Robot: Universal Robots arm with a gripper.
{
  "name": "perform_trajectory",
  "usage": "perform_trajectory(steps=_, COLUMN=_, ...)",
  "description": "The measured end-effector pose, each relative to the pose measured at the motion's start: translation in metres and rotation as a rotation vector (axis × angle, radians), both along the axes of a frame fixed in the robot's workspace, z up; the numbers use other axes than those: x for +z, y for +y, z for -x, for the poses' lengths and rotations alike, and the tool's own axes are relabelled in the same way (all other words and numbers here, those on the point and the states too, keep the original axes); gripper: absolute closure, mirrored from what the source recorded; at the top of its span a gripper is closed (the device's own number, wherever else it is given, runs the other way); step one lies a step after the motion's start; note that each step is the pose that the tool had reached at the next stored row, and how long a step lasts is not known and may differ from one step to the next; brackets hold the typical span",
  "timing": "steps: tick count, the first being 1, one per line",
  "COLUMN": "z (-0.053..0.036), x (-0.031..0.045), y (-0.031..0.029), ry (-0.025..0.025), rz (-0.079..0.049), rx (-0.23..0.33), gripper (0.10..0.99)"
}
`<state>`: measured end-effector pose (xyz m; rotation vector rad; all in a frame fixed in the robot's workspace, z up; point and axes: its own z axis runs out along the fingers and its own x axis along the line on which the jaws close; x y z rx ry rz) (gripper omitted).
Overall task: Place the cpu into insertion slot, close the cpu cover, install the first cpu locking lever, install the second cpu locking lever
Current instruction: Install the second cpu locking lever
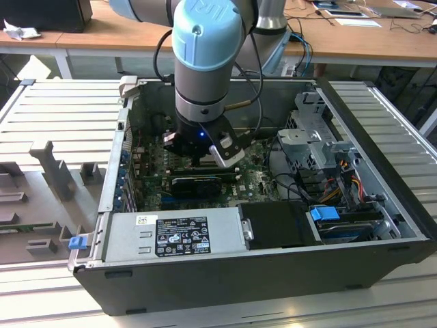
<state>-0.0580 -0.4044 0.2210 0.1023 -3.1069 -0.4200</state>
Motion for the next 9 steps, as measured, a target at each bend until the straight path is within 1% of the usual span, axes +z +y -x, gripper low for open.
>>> perform_trajectory(steps=4, z=0.0002, x=-0.0003, y=-0.0004, ry=0.0000, rz=-0.002, rx=0.000, gripper=0.980)
perform_trajectory(steps=9, z=0.0034, x=-0.0028, y=-0.0006, ry=0.0000, rz=-0.010, rx=0.000, gripper=0.980)
